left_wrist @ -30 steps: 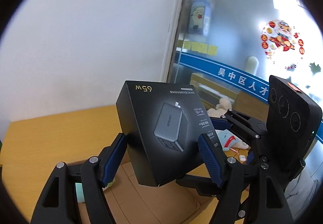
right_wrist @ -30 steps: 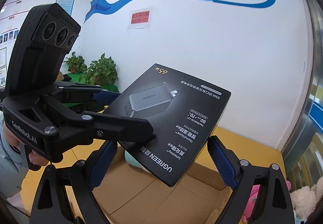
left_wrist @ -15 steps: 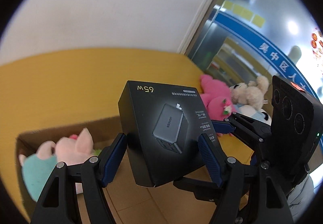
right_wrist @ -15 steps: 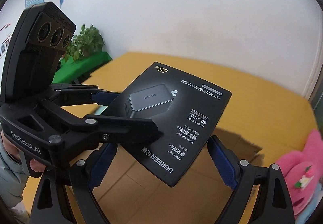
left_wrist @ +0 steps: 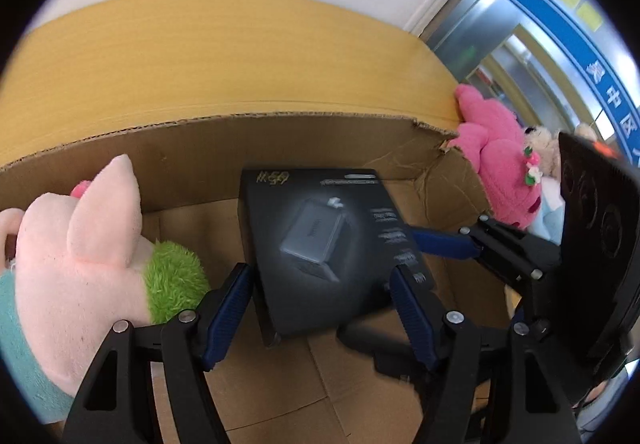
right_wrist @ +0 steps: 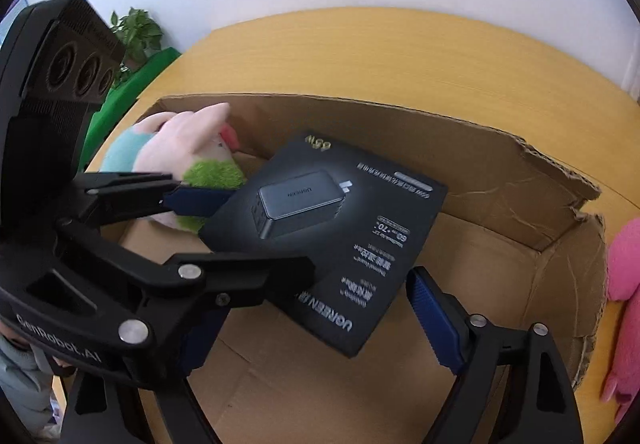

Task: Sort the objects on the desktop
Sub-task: 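Lift the black charger box with the right tool over the cardboard box, then open the right tool to release the charger box into the box, withdraw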

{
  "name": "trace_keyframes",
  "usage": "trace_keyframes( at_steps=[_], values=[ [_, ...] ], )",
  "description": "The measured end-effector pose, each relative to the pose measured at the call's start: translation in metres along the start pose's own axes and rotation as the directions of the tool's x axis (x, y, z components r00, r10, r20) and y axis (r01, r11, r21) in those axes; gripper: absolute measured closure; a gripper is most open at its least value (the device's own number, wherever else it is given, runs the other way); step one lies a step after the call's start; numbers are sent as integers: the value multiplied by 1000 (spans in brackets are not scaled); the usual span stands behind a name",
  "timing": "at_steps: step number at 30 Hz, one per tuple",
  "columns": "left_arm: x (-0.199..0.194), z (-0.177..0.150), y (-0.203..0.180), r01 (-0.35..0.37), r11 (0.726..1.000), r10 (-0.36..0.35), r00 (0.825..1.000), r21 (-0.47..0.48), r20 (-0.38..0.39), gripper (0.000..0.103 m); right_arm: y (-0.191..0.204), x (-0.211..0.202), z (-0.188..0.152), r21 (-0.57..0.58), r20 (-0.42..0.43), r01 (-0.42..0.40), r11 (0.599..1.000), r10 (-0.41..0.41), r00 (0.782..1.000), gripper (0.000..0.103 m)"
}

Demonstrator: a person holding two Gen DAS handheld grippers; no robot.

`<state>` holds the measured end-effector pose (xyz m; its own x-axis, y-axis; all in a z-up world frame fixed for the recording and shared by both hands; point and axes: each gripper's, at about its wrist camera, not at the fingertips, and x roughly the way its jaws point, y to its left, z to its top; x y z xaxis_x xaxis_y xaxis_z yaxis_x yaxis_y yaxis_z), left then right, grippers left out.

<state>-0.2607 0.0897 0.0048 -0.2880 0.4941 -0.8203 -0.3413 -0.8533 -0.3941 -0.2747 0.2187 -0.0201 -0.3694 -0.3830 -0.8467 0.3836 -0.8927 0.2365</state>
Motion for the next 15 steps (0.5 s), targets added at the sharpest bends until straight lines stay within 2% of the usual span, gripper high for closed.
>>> trace_keyframes(
  at_steps=[2,5,9,12,15],
  values=[
    [-7,-3,0,0,1000,0,1000,-12,7,33,1,1,-1,23,-4,9,1000,-9,1000,23],
    [-28,-11,5,-11,1000,12,999,-13,36,33,10,-8,-5,14,-1,68,998,-68,998,22],
    [-85,-32,-4,-55,997,46,984,48,174,33,29,-38,-13,-8,62,141,990,-141,988,22],
    [-142,-64,-18,-107,989,72,950,101,304,31,52,-80,-35,-4,158,183,983,-180,971,17],
    [-184,-93,-41,-209,969,136,895,130,424,27,80,-124,-64,4,268,236,972,-228,936,9]
  ],
)
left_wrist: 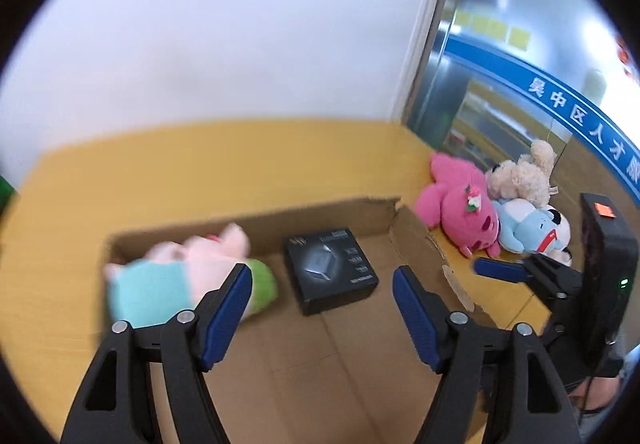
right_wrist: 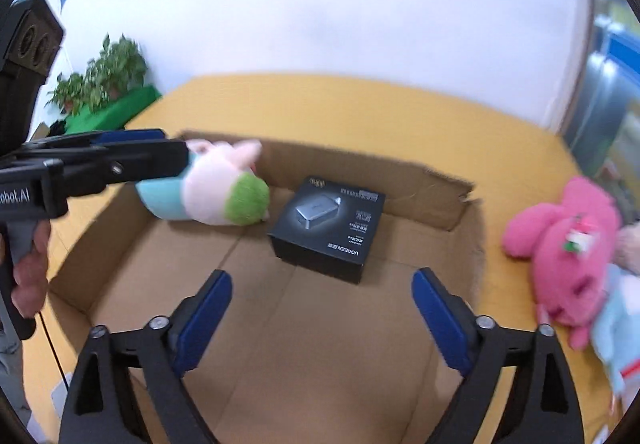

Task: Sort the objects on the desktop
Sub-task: 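Open the right tool to release the charger box into the box, withdraw, then lower the right tool onto the black sunglasses and close on them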

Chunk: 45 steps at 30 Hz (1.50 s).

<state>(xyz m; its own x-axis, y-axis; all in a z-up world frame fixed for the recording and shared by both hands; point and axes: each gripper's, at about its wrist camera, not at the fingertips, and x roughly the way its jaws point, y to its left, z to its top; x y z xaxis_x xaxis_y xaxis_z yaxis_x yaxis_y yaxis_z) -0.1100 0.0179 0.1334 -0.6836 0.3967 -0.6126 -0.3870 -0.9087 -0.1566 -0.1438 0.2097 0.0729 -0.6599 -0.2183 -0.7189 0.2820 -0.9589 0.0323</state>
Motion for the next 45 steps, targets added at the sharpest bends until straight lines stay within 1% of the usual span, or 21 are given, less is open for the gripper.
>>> trace_keyframes(
  at_steps=[1,3,6,9,12,14,15,16,17,18,19,20,21,22,23,24,25,26,34,42,45],
  values=[
    [-24,-7,-5,-28,999,27,999,25,47,24,2,-18,-5,3,28,6,1000,-6,1000,8],
    [-45,-8,-26,-53,997,46,993,59,110,23,14,-56,-20,9,95,13,1000,-14,995,5],
    [-82,-27,-45,-74,994,60,984,79,171,23,30,-96,-37,5,163,39,999,-39,986,2],
    [-106,-48,-57,-66,995,51,978,71,201,23,47,-126,-53,7,204,60,998,-61,977,2],
    [-124,-69,-65,-63,997,53,976,42,211,23,62,-150,-71,-3,219,88,996,-85,972,2],
    [-132,-80,-69,-69,997,58,976,43,211,26,69,-158,-82,-7,214,110,994,-106,971,6],
    [-133,-85,-71,-64,997,53,977,47,207,40,72,-163,-87,-7,212,114,993,-110,971,17],
    [-134,-88,-71,-45,998,35,982,47,187,74,74,-171,-91,-6,210,105,994,-102,972,41],
    [-134,-92,-71,-17,999,10,988,47,154,92,74,-173,-94,0,203,86,996,-85,976,54],
    [-136,-96,-72,8,999,-13,992,39,127,100,74,-175,-97,12,198,71,997,-72,977,74],
    [-137,-99,-71,23,999,-26,992,29,123,100,74,-176,-99,25,197,63,998,-66,978,75],
    [-139,-103,-72,10,1000,-13,991,22,135,100,75,-177,-102,28,196,62,998,-67,978,75],
    [-141,-105,-72,-17,1000,14,989,19,144,94,77,-179,-105,27,197,61,998,-65,978,73],
    [-144,-108,-72,-46,999,43,988,14,151,74,78,-182,-107,24,198,55,998,-58,978,58],
    [-146,-110,-70,-63,998,62,985,0,159,58,79,-184,-110,25,203,50,998,-54,978,43],
    [-150,-113,-68,-71,997,74,982,-22,175,25,81,-187,-112,24,212,56,998,-60,975,10],
    [-154,-116,-65,-76,996,82,977,-41,199,18,83,-191,-115,16,230,68,998,-70,971,0],
    [-158,-119,-63,-77,995,88,972,-55,217,18,86,-195,-117,5,244,79,997,-78,967,1],
    [-156,-142,-53,-120,988,136,974,-96,181,18,86,-193,-126,-20,229,47,999,-41,972,1],
    [-146,-150,-52,-143,985,157,973,-95,169,18,93,-179,-132,-32,211,15,999,-7,977,1],
    [-140,-152,-50,-143,985,157,976,-101,151,18,93,-175,-134,-28,204,-5,1000,11,979,1]
  ],
)
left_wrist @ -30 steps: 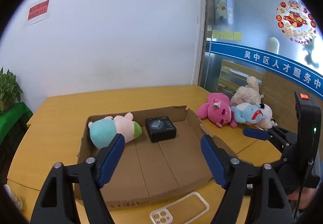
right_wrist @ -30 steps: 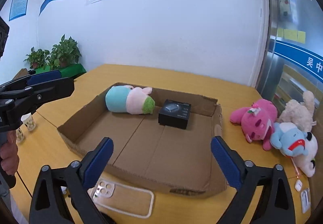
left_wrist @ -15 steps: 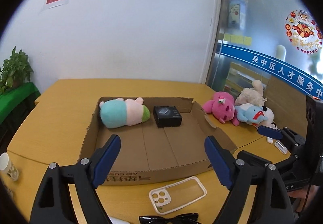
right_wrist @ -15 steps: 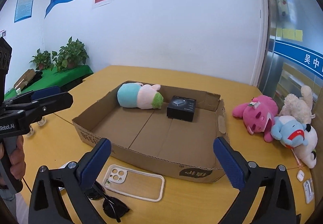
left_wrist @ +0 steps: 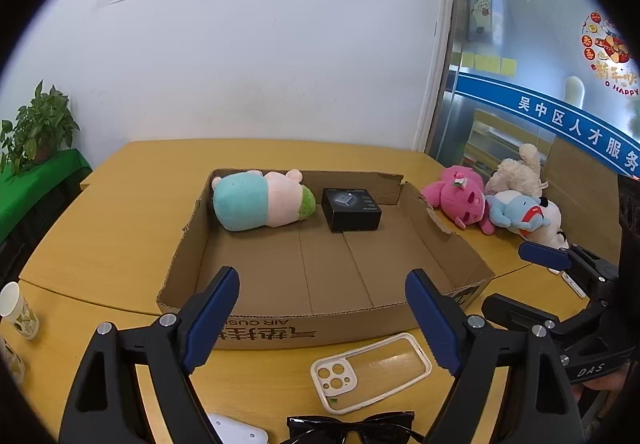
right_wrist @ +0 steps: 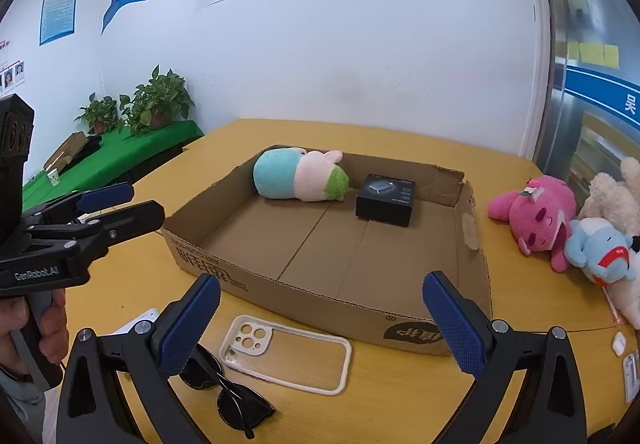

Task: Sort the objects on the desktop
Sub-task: 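Lower the right tool onto the black sunglasses and close on them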

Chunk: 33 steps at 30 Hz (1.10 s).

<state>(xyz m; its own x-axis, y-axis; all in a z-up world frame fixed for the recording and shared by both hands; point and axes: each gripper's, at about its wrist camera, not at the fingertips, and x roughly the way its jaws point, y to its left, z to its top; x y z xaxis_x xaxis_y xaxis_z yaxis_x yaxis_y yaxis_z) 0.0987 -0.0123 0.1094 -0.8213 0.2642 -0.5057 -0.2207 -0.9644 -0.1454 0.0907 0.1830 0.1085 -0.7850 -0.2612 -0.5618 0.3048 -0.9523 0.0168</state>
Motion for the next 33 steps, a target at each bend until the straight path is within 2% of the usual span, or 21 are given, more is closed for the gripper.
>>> trace_keyframes(
  at_steps=[4,8,11,13,17,18,19,21,24,28,31,33],
  values=[
    [4,-7,6,13,1000,-13,1000,-9,-29,18,0,2,-7,-11,-9,-36,999,36,999,1],
    [9,-24,14,12,1000,-13,996,-12,-88,18,2,10,-34,-32,-74,-166,986,163,984,3],
    [14,-41,19,19,1000,-21,989,-14,-146,18,14,27,-66,-34,-193,-276,961,264,945,18],
    [16,-52,23,16,1000,-19,985,-19,-174,18,23,41,-86,-19,-261,-326,945,310,914,33],
    [18,-68,38,2,996,-22,975,-91,-219,18,30,64,-103,45,-309,-388,920,382,871,47],
    [18,-71,41,-2,995,-22,974,-102,-227,18,32,69,-105,47,-320,-404,914,397,860,55],
    [18,-74,44,-5,993,-22,972,-115,-234,18,34,73,-106,47,-328,-415,909,407,853,62],
    [18,-79,49,-4,991,-30,969,-135,-247,18,38,83,-108,40,-350,-435,900,420,837,69],
    [19,-86,52,-9,989,-31,964,-149,-264,18,38,90,-111,54,-356,-433,900,422,834,83],
    [23,-92,52,14,986,-62,957,-169,-284,18,37,85,-116,74,-373,-423,903,419,828,86],
    [30,-95,53,56,979,-115,947,-198,-301,18,39,76,-121,109,-389,-434,894,440,809,86],
    [35,-99,49,93,973,-157,936,-210,-315,19,41,69,-120,101,-377,-441,892,445,812,85]
  ],
)
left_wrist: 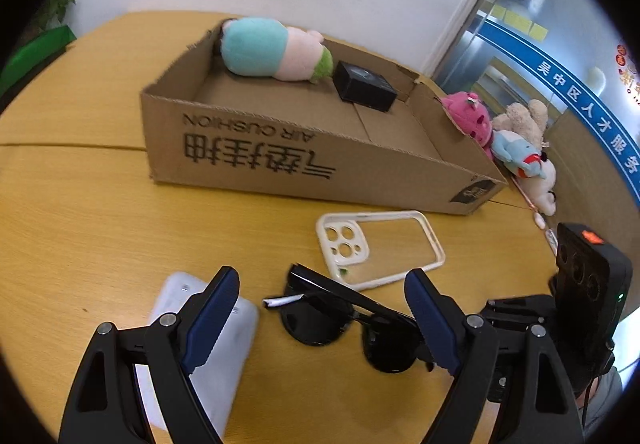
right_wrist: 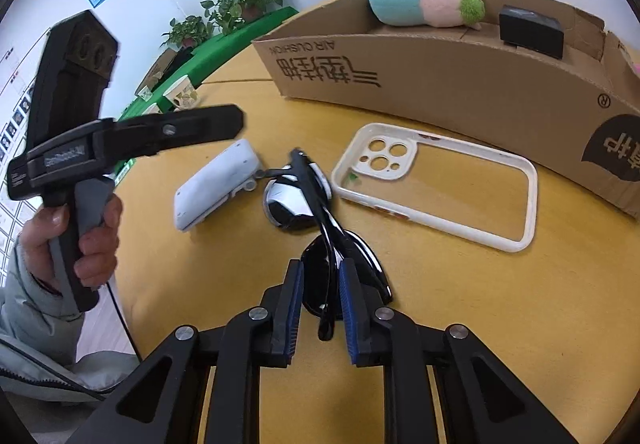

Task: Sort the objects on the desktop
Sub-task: 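Lower the right tool onto the black sunglasses and close on them, then lift the sunglasses with the right tool and carry them over the box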

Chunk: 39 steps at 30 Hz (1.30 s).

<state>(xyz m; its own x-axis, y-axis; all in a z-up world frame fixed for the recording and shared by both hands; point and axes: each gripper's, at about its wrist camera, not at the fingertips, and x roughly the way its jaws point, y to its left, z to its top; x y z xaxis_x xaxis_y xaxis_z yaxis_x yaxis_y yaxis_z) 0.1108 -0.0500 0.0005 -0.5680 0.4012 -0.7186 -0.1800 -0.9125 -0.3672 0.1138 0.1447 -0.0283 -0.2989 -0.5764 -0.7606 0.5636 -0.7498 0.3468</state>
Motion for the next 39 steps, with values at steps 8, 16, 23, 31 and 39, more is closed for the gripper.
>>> trace_keyframes(
  at_steps=[8,16,23,31,39],
  values=[
    [17,-6,-1,95,994,-98,993,-60,-63,19,-4,10,18,-32,-10,8,999,-9,1000,66],
    [33,-19,-2,196,974,-208,971,-110,-114,30,4,27,1,15,-54,-41,999,42,998,87],
    [50,-23,-5,243,960,-264,952,-141,-155,67,3,25,-5,80,-29,-76,994,78,997,88],
    [44,-24,-6,246,960,-264,954,-136,-144,90,7,20,-10,89,-4,-102,991,103,995,92],
    [8,3,-26,264,963,-267,963,-56,-47,94,26,-12,7,45,116,-114,992,108,987,94]
  ],
)
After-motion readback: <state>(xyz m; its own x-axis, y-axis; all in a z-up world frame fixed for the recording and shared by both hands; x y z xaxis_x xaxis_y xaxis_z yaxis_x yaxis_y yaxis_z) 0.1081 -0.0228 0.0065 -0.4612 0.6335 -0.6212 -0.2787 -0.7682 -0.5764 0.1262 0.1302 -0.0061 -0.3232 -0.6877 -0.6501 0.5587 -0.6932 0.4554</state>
